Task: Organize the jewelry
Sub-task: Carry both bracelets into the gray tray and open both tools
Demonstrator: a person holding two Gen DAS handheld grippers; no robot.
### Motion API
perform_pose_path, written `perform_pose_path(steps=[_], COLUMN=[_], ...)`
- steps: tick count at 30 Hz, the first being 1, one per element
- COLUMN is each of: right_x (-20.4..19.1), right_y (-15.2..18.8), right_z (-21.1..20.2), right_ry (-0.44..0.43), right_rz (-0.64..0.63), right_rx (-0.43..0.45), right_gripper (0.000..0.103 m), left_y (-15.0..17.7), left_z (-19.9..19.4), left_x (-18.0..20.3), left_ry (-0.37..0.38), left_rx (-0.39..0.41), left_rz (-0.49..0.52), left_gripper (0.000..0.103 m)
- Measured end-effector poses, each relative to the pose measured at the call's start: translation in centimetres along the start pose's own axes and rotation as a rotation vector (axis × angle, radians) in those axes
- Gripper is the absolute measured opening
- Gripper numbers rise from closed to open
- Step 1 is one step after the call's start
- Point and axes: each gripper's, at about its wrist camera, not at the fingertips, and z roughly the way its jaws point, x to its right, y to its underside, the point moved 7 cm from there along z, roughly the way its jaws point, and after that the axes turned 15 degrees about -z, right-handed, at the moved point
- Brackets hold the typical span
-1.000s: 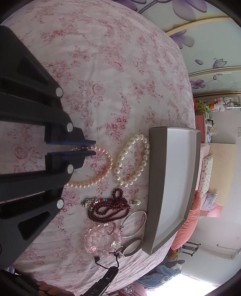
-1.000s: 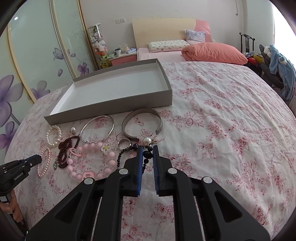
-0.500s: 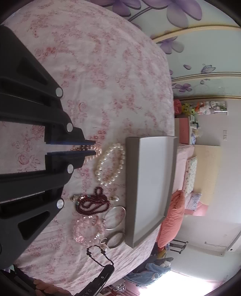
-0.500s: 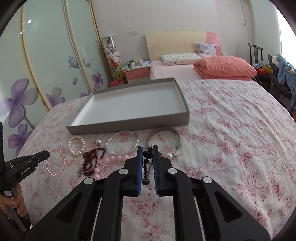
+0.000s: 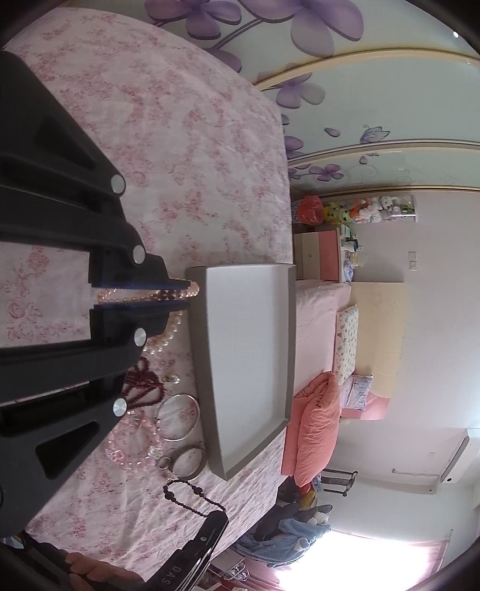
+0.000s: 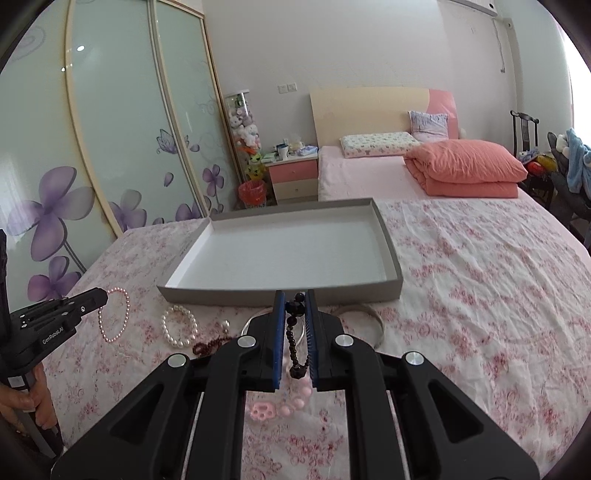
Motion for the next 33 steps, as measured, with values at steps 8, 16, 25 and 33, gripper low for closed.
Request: perform_pose_path(steps=[8, 16, 25, 33], right_x=[1.5, 3.2, 4.2, 5.0], right_y=[-3.4, -5.2, -5.9, -5.5], right_z=[2.2, 6.5, 12.2, 15.2], right_ry=[0.019, 0.03, 0.002, -0.027], right_rz=[-0.027, -0.021, 0.006, 0.07], right_rx=[0.046, 0.041, -0.011, -0.078], right_gripper=[0.012, 0.012, 0.012, 0.014], left_y=[-3.2, -5.6, -7.4, -7.7], left_z=[2.0, 6.2, 11.6, 15.7], left_x=[2.4, 4.6, 5.7, 6.3], left_ry=[0.017, 0.007, -0.011, -0.015], left_rx=[0.051, 0.064, 0.037, -0.002], left_rz=[0.013, 0.036, 0.038, 0.013], left_gripper=[0.006, 0.006, 0.006, 0.007])
